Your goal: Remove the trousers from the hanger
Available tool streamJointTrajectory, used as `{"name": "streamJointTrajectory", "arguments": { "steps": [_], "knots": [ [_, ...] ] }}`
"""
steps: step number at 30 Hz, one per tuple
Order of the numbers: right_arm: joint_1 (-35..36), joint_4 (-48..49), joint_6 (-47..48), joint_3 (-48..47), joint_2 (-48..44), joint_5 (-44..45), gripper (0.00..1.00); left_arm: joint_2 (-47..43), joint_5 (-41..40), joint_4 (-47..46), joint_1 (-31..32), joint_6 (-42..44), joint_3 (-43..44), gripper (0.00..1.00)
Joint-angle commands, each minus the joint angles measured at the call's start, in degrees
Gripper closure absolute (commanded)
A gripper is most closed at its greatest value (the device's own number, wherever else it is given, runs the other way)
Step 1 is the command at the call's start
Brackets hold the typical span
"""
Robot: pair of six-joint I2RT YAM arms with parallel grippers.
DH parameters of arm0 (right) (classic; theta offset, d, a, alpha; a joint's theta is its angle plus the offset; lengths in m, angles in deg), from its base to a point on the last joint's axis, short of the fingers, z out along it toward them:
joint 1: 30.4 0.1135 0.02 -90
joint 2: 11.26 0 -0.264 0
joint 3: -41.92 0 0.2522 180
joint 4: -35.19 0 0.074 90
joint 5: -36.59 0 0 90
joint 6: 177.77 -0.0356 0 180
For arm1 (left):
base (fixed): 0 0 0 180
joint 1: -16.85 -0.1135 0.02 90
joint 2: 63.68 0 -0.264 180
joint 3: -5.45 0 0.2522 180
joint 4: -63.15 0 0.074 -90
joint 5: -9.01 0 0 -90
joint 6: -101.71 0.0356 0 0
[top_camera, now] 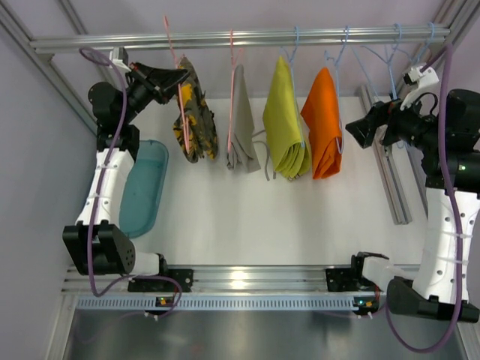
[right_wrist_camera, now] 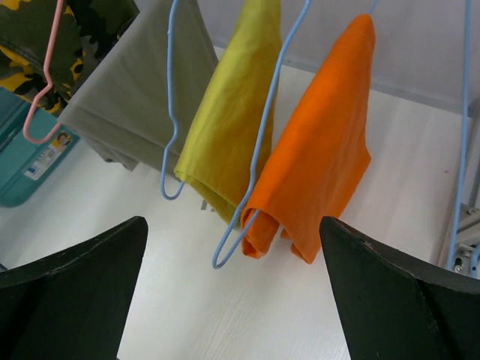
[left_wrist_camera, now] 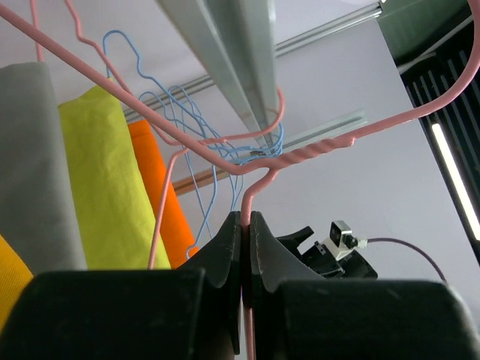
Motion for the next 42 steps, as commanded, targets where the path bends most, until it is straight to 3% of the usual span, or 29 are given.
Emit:
{"name": "streamJointTrajectory", "arguments": {
  "steps": [1, 11, 21, 29, 42],
  "knots": [
    [-0.3, 3.6, -3.5, -3.2, 1.5, -5.3, 0.01, -7.5, -2.0, -13.8, 0.4, 4.3, -0.3, 1.0],
    [6.5, 14.6, -21.5, -4.7, 10.1, -12.6, 0.01, -19.1, -4.5, -14.2, 4.0, 11.4, -15.8, 1.0],
    [30.3, 24.8, -32.2, -13.8, 22.7, -15.2, 0.01, -23.8, -5.1, -14.2, 4.9, 13.9, -18.6, 1.0],
    [47.3, 37.6, -42.3, -14.0, 31.3, -8.5, 0.19, -25.0, -6.1, -14.1, 5.1, 12.8, -18.1, 1.0],
    [58.7, 46.8, -49.5, -23.7, 43.4, -6.9, 0.36, -28.0, -7.9, -14.2, 5.1, 11.1, -18.1, 1.0]
  ]
}}
